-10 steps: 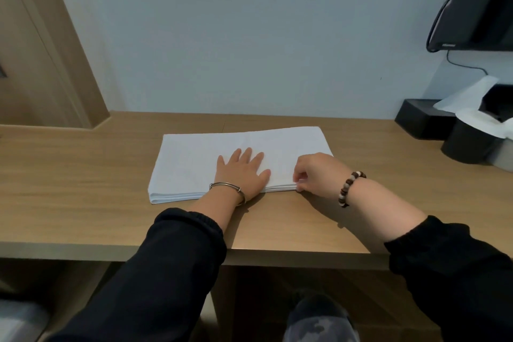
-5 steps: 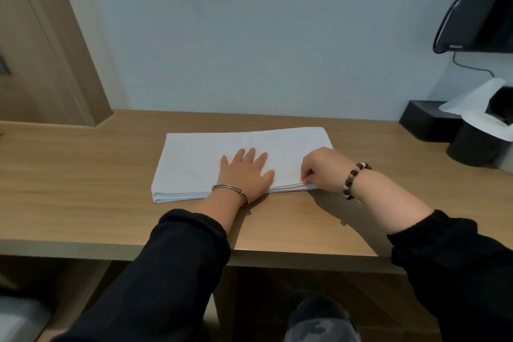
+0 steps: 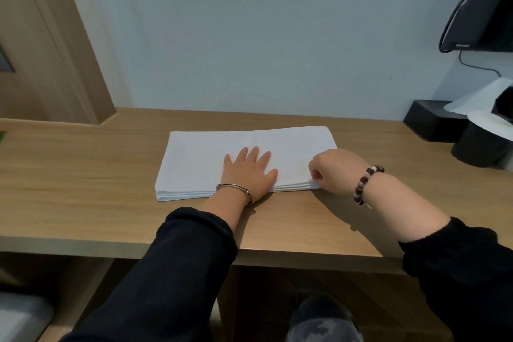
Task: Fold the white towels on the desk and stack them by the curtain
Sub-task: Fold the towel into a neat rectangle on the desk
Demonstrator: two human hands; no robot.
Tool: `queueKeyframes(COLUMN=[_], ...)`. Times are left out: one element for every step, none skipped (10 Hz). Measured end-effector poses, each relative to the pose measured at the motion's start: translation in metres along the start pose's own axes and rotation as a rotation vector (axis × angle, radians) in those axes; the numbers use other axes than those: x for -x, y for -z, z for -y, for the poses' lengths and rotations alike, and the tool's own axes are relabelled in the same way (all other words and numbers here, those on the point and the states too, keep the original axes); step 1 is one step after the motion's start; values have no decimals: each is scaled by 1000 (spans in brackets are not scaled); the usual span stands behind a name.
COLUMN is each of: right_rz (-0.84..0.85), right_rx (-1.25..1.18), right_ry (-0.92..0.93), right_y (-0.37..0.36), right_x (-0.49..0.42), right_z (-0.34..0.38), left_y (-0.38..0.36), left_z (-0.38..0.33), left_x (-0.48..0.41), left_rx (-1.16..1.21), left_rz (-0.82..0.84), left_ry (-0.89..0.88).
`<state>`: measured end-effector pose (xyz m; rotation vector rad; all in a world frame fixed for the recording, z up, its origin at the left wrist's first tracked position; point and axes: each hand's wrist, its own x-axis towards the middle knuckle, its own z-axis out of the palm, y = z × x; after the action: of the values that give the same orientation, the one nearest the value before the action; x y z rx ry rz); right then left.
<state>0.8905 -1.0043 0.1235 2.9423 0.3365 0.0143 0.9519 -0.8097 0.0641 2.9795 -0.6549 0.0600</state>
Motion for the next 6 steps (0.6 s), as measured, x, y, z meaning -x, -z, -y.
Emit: queueKeyframes(right_rz=[-39,-163,-168,-113,-139,-262], right_rx=[16,25,83,84,-103,-475], right_ry=[11,44,52,49,-10,-274], right_y=[-3,-3,-9,-20,-20,-23], right_x=[6,13,18,18,17,21], right_z=[3,1,4,13,1,-24], left_y=[0,-1,-2,-2,-2,-3], left_z=[0,0,0,0,1,2], left_x=[0,0,-1,-1,-1,-1], left_rx=[-1,-1,0,1,0,-5], left_rz=[-5,-6,-10,-16,-15,-20], left_ry=[0,0,5,4,-2,-10])
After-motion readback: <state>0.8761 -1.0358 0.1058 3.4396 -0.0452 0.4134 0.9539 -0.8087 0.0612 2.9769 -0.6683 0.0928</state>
